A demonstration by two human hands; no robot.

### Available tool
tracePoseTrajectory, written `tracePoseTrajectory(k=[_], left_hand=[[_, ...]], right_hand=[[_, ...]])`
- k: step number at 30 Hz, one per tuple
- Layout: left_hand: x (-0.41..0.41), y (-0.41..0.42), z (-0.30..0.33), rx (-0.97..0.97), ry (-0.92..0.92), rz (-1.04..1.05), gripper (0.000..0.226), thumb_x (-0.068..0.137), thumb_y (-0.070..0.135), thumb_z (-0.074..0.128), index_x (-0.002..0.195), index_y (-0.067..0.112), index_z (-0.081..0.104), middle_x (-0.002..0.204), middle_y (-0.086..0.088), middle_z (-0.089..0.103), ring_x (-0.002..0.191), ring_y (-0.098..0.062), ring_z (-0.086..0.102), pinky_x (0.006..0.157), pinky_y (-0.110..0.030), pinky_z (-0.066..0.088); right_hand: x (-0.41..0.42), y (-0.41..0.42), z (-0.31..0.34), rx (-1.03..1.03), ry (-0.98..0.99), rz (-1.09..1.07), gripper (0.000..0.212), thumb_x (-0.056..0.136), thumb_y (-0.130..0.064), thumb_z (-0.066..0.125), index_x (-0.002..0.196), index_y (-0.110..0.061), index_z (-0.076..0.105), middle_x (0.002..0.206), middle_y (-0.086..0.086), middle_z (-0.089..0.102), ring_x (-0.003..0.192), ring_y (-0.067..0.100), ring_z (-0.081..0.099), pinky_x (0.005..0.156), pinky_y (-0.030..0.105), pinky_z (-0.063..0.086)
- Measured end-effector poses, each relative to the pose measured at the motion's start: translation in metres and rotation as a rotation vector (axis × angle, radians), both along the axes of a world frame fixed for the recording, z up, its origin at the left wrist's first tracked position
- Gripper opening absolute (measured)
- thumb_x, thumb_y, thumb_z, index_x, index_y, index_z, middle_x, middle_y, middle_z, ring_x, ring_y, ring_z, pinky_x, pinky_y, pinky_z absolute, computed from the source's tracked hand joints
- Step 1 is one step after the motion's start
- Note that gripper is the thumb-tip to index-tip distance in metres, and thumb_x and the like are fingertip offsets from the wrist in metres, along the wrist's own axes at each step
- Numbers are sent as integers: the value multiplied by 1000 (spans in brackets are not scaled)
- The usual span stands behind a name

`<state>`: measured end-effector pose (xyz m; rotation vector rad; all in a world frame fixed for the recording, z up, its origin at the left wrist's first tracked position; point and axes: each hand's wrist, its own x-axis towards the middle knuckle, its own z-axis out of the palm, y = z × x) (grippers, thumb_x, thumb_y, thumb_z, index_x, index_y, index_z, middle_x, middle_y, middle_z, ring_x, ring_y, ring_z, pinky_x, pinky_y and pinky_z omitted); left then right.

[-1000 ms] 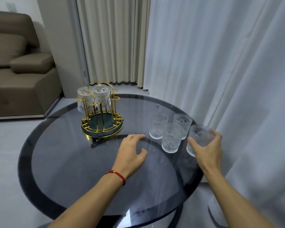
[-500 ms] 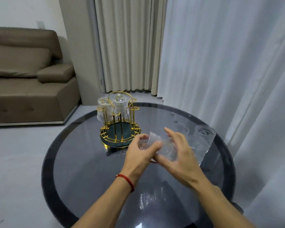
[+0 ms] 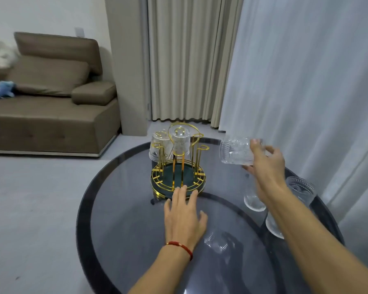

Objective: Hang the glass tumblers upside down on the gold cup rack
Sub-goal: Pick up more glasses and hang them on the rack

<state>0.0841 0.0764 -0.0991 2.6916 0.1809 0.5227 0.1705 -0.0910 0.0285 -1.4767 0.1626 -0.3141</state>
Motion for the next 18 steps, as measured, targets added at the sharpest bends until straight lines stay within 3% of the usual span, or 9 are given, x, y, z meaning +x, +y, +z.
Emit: tracePoseTrajectory(k=[3, 5, 8, 11, 18], left_hand=[[6, 7, -15, 129, 81, -50, 73, 97, 48, 43, 159, 32, 8, 170, -6, 0, 155, -24, -8, 123, -57, 4], [9, 10, -21, 159, 105, -74, 74, 98, 50, 37, 159, 34, -1, 170, -5, -4, 155, -24, -11, 123, -58, 2], [14, 14, -27, 133, 125, -83, 71, 100, 50, 33, 159, 33, 0, 170, -4, 0, 155, -24, -9, 124, -56, -1], [16, 14, -30, 124, 143, -79, 71, 100, 50, 32, 160, 27, 0, 170, -3, -1, 155, -23, -11, 124, -55, -1], [16, 10, -30, 103, 124, -77, 72, 100, 47, 30, 160, 22, -2, 170, -2, -1, 154, -21, -12, 124, -56, 4]], right_hand=[[31, 8, 32, -207, -34, -80, 93, 73, -61, 73, 147, -14, 43, 139, 6, 57, 118, 26, 61, 99, 44, 52], [52, 15, 50, -272, -40, -67, 92, 74, -55, 77, 148, -13, 42, 143, 6, 53, 119, 24, 58, 98, 40, 51], [81, 26, 66, -350, -52, -49, 90, 73, -50, 80, 146, -10, 46, 141, 8, 53, 113, 25, 61, 101, 46, 55], [101, 38, 73, -382, -77, -10, 80, 69, -45, 86, 134, -9, 58, 123, 3, 60, 100, 23, 64, 94, 46, 59], [123, 57, 65, -484, -131, 142, 90, 62, -50, 89, 136, -7, 61, 133, 8, 63, 123, 27, 61, 106, 46, 51]])
